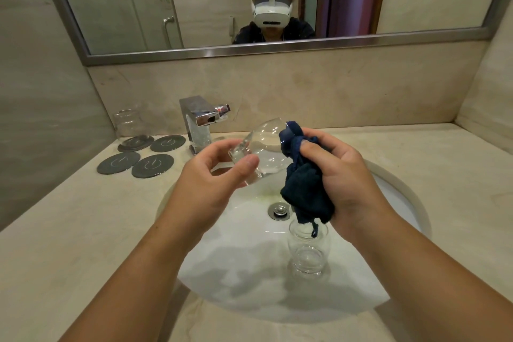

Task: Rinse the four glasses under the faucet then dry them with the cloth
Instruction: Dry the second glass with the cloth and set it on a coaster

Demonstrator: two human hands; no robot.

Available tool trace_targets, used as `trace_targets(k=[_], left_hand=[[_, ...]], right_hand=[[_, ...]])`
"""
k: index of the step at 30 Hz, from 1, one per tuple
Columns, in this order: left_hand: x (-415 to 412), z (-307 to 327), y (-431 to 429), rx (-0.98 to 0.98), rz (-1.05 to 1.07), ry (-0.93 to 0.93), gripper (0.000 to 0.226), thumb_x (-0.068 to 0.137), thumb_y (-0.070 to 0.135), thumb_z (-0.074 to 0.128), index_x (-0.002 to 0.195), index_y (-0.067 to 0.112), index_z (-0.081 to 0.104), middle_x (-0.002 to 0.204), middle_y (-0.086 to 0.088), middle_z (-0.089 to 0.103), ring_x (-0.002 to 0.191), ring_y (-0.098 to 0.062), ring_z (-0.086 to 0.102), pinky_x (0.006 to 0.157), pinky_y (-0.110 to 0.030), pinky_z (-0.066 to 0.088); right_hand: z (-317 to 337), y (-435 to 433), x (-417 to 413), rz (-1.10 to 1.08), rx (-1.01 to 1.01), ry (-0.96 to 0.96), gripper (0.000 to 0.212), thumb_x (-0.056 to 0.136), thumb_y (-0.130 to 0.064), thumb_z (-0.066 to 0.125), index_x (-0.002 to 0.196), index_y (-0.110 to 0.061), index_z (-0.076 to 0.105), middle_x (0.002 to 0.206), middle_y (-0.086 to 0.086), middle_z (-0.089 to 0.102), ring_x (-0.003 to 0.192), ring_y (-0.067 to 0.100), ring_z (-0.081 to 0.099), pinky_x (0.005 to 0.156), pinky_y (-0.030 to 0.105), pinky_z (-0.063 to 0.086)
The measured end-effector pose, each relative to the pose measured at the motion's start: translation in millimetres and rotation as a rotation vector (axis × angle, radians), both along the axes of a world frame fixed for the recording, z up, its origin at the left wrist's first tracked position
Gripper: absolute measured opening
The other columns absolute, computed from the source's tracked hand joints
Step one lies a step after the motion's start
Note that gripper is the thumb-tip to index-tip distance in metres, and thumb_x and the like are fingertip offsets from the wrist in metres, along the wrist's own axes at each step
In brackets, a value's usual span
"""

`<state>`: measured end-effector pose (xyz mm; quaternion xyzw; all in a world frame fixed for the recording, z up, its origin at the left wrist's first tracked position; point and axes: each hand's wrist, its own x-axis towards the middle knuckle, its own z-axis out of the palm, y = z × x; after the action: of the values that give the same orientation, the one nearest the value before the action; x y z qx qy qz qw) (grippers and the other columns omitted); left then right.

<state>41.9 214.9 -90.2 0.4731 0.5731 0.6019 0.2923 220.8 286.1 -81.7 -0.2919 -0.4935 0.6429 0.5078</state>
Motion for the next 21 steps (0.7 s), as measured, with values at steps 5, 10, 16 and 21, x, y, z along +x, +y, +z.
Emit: trace_targets(k=[5, 10, 16, 21], left_hand=[[2, -2, -1, -0.072, -0.08, 0.024, 0.074, 0.064, 0.044, 0.085, 0.132, 0.025, 0.064, 0.119, -0.006, 0.075, 0.096, -0.019, 0.081, 0.095, -0.039, 0.063], [6, -3, 1, -0.098, -0.095, -0.057, 0.066, 0.067, 0.037, 0.085, 0.13, 0.029, 0.063, 0.119, -0.006, 0.074, 0.093, -0.02, 0.081, 0.082, -0.031, 0.065], [-4, -2, 5, -0.035, 0.061, -0.216, 0.074, 0.067, 0.031, 0.097, 0.133, 0.025, 0.064, 0.113, -0.003, 0.073, 0.087, -0.009, 0.075, 0.084, -0.036, 0.063], [-9, -2, 5, -0.012, 0.164, -0.054, 0.077, 0.062, 0.056, 0.094, 0.131, 0.041, 0.064, 0.124, 0.001, 0.074, 0.104, -0.012, 0.074, 0.082, -0.029, 0.054]], right_hand=[[3, -2, 3, -0.024, 0.051, -0.012, 0.017, 0.095, -0.006, 0.07, 0.099, -0.017, 0.081, 0.098, 0.005, 0.081, 0.075, 0.017, 0.068, 0.065, 0.025, 0.056], [4, -2, 2, -0.066, 0.044, 0.028, 0.022, 0.096, -0.005, 0.068, 0.1, -0.021, 0.082, 0.103, 0.01, 0.081, 0.075, 0.017, 0.072, 0.064, 0.025, 0.057], [-5, 8, 5, -0.238, -0.061, -0.07, 0.025, 0.095, -0.012, 0.07, 0.096, -0.033, 0.083, 0.094, -0.002, 0.08, 0.086, 0.021, 0.073, 0.078, 0.034, 0.059], [-7, 7, 5, 0.057, -0.212, -0.243, 0.023, 0.097, -0.019, 0.065, 0.102, -0.027, 0.085, 0.096, 0.004, 0.078, 0.076, 0.02, 0.068, 0.07, 0.029, 0.056]])
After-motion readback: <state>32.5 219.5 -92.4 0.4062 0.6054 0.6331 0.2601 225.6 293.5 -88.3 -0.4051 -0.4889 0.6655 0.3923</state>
